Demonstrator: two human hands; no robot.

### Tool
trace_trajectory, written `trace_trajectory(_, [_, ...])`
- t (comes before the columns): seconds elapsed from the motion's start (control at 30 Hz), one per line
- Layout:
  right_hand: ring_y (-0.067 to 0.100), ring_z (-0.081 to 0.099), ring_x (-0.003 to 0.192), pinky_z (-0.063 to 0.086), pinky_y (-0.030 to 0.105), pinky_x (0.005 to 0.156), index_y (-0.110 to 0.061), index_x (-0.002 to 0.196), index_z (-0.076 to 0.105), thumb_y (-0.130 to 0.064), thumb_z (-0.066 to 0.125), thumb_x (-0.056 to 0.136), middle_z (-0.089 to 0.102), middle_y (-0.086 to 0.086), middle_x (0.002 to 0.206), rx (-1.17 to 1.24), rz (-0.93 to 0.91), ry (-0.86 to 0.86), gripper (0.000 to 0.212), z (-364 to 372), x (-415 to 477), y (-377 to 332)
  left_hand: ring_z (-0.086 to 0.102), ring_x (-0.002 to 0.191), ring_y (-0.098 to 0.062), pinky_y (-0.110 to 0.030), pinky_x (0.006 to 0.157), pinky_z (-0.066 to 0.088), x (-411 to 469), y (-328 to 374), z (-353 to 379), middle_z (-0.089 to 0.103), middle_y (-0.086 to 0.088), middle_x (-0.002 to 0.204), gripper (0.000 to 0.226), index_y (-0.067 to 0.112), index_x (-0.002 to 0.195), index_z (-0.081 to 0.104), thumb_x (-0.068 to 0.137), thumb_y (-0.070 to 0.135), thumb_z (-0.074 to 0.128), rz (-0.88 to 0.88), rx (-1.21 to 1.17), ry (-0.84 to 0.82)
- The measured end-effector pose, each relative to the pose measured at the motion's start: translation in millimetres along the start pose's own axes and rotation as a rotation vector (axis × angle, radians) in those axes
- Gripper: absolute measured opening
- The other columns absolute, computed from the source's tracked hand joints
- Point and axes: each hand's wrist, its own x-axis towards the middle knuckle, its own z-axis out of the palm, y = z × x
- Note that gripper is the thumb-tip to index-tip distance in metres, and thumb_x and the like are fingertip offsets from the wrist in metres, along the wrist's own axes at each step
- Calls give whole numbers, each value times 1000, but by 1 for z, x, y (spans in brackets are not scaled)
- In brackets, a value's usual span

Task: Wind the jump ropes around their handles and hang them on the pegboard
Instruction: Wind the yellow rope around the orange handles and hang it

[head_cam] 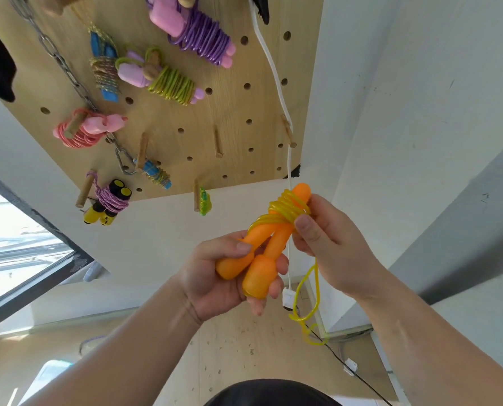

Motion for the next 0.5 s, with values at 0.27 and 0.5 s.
trace_trajectory(0.27, [10,39,55,32,29,55,-13,91,56,-58,51,95,45,-13,57,-93,133,303,45,17,-9,16,70,96,-13,-42,85,58,3,-8,13,73,8,105,72,31,114,64,51,62,81,262,954,858])
trace_trajectory(0.5, [7,38,50,31,25,54,-22,85,54,-53,51,92,44,-14,52,-91,165,397,33,29,-5,6,59,98,-22,-26,81,37,13,-31,14,57,4,115,67,22,127,50,72,39,85,354,1793,1044])
